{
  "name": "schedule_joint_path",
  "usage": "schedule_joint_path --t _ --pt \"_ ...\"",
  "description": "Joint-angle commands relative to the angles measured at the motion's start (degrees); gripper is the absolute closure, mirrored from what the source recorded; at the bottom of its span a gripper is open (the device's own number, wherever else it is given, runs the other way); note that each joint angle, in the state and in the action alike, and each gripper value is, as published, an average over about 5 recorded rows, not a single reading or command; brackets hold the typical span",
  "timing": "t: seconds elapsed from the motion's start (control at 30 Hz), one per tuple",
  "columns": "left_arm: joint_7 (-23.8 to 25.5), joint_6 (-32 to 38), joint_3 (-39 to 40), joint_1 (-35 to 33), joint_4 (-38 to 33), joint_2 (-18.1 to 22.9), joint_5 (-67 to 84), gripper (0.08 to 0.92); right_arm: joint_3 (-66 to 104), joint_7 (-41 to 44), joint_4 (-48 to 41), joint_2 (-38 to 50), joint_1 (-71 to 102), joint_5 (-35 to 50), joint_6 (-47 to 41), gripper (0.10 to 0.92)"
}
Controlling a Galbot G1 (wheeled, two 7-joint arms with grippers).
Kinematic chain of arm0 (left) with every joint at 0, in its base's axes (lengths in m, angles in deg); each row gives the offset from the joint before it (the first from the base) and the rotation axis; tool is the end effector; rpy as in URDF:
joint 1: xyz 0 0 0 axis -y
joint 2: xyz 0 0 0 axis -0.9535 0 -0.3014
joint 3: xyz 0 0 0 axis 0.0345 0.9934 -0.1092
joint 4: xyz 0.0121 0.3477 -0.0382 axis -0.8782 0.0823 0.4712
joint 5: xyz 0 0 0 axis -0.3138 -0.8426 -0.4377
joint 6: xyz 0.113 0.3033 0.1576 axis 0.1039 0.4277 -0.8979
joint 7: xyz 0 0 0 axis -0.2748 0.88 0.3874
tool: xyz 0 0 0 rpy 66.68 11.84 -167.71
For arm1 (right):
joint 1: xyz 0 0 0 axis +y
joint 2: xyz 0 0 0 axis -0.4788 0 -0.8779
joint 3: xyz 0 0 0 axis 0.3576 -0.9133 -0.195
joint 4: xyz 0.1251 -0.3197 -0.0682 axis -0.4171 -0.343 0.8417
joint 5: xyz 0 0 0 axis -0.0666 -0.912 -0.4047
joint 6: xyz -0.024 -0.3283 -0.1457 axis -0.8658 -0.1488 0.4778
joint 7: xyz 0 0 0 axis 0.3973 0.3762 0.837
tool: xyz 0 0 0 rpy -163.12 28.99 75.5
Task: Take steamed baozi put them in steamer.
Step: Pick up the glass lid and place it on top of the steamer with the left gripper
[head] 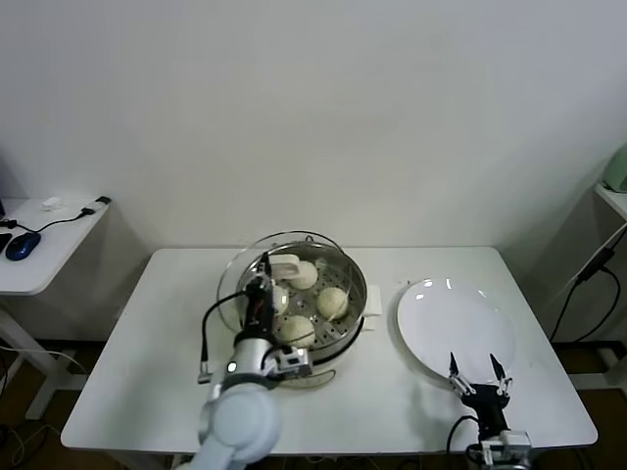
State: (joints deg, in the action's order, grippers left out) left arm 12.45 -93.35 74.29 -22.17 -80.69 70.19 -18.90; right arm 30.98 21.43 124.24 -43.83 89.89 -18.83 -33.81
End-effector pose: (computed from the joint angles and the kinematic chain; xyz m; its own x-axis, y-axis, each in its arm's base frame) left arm 0.2575 -0.1145 -0.2369 -0.9992 -0.0399 -0.0059 -0.0129 0.1786 0.9838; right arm 0.1764 -0.1062 -0.4237 -0.9763 0.1162 0.1823 0.1002 0.9905 -0.0947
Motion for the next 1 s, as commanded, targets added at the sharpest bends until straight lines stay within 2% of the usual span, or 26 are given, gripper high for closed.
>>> schedule_joint_path --t 0.03,0.5,1.0 --pt "0.4 -3.1 7.5 3.1 8.0 8.9 -7.9 0.862 3.0 1.2 -0.5 -1.7 0.7 -0.2 1.1 0.203" --pt "-3.3 -1.6 4.6 2.3 14.1 9.2 -12.0 0.862 6.1 2.2 -1.5 -3.9 0.9 -0.2 2.8 0.202" --pt "-3.6 -1.1 2.4 2.5 14.6 7.2 -11.7 0.862 6.0 3.4 -2.0 -4.4 0.2 -0.4 2.9 0.203"
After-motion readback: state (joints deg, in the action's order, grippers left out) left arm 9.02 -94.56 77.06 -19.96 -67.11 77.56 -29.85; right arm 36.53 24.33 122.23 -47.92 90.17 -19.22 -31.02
